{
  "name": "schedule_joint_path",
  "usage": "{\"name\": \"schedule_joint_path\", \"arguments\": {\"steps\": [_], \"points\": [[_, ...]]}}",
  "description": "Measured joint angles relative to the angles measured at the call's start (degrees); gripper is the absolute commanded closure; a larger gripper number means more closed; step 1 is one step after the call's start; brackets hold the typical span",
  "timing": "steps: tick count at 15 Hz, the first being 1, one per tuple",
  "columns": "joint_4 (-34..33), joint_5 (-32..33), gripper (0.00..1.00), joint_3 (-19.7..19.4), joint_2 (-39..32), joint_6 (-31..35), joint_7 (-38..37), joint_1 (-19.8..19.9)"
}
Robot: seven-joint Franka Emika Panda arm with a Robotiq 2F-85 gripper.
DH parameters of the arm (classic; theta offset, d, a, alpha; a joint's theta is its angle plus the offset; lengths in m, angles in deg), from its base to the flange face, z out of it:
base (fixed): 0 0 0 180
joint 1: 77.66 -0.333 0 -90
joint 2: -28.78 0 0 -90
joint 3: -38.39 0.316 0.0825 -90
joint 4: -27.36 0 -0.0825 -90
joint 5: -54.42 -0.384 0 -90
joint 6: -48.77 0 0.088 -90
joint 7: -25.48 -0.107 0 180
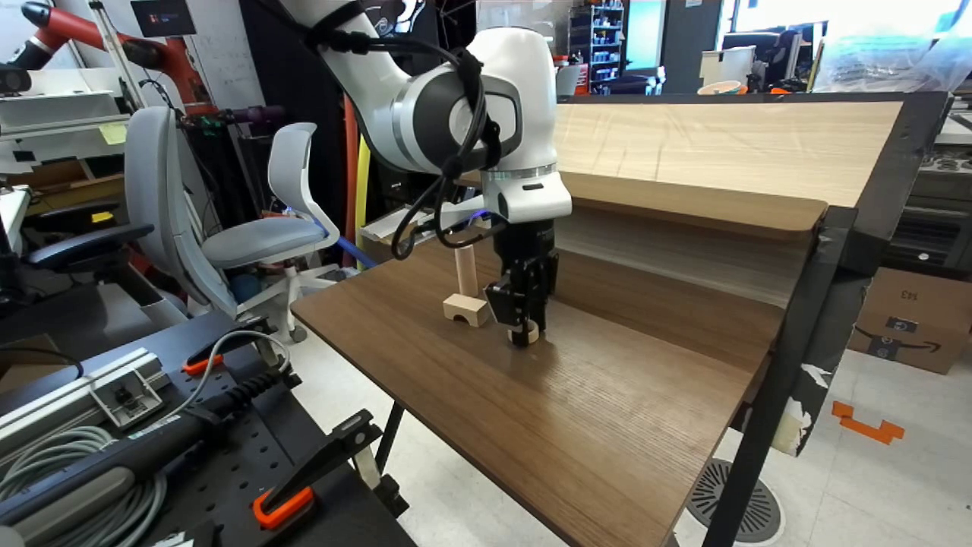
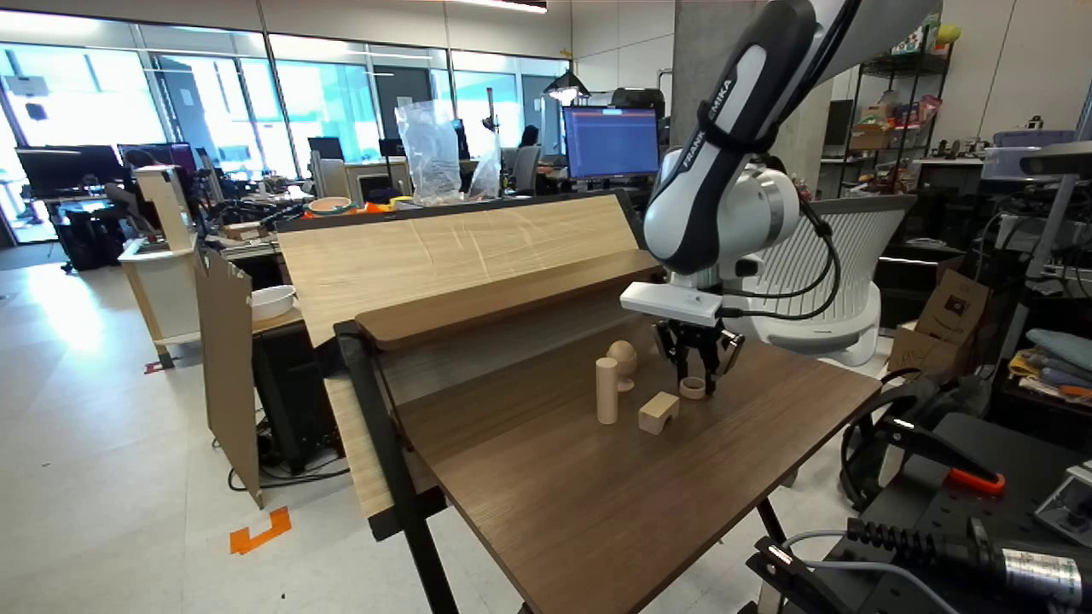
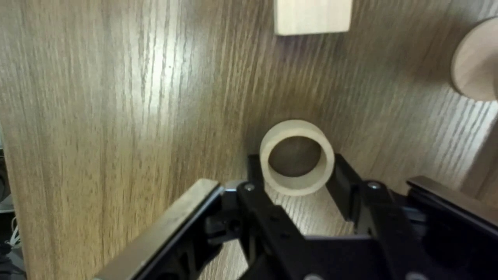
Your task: Place the wooden ring on the wooden cylinder
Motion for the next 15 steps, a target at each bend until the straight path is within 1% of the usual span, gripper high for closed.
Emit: {"name": "schedule_joint_path", "arguments": {"steps": [9, 15], "points": [[0.3, -0.1, 0.8, 0.0, 2.2, 1.0, 0.0, -1.3], [2.8, -0.1, 0.8, 0.4, 7.5, 0.7, 0.0, -1.6]]}}
